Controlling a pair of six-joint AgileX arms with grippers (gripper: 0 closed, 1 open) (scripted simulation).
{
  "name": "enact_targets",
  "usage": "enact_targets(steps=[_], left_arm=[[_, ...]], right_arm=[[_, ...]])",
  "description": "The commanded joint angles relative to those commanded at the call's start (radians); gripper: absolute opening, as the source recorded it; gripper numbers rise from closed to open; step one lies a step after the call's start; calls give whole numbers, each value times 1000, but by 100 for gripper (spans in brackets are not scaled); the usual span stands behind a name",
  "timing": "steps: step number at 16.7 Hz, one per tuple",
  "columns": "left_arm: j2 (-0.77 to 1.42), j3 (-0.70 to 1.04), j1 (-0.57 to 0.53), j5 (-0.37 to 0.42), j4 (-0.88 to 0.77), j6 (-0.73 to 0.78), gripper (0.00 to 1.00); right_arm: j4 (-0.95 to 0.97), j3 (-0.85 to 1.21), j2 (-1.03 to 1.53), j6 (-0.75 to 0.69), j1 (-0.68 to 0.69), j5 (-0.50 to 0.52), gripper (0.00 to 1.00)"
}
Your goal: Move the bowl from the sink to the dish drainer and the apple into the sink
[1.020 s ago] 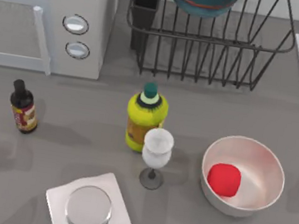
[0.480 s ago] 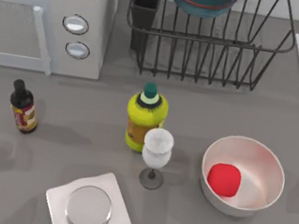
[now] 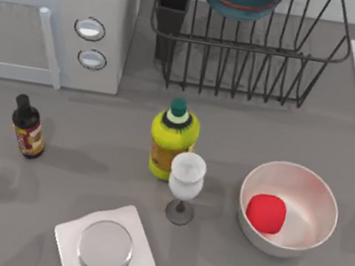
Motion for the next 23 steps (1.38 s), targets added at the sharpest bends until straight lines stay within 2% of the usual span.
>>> enact_targets(steps=[11, 14, 18, 23], left_arm=[[0, 0, 0, 0, 0, 0, 100], [0, 0, 0, 0, 0, 0, 100], [0, 0, 0, 0, 0, 0, 100], [0, 0, 0, 0, 0, 0, 100]], right_arm=[[0, 0, 0, 0, 0, 0, 100], [-44, 54, 62, 26, 25, 1, 100], [-192, 241, 289, 111, 108, 1, 100], [-457, 567, 760, 264, 257, 0, 100]])
